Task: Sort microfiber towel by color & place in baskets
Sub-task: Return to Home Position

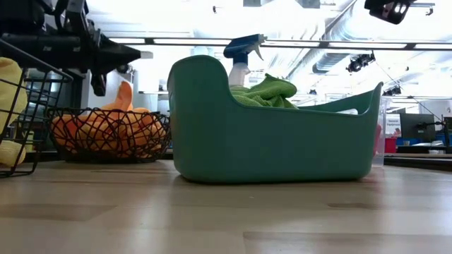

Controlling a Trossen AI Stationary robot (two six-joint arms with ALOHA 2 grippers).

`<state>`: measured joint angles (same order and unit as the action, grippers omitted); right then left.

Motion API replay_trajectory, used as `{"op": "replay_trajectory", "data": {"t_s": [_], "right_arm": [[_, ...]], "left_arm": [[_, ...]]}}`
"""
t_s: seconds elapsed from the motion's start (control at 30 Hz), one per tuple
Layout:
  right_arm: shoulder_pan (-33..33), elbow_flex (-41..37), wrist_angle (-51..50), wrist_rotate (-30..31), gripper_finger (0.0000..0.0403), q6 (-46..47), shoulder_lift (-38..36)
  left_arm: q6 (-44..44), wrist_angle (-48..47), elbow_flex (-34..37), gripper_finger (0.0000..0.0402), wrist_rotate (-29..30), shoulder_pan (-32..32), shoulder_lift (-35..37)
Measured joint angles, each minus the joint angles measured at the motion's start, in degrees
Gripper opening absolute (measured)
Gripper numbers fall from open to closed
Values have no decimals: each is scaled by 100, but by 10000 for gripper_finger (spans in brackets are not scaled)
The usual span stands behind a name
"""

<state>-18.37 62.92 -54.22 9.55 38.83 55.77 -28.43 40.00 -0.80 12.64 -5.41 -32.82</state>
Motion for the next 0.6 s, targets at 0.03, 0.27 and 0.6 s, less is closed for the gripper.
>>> {"op": "replay_trajectory", "data": {"t_s": [0.03,0.27,0.6], "right_arm": [[-26,0,0,53,0,27,0],[-145,0,95,359,0,260,-2],[-157,0,498,364,0,522,-2]], "left_arm": [[5,-6,0,0,-1,0,22],[-163,-51,0,0,-2,1,37],[-436,-127,0,0,-2,2,37]]}}
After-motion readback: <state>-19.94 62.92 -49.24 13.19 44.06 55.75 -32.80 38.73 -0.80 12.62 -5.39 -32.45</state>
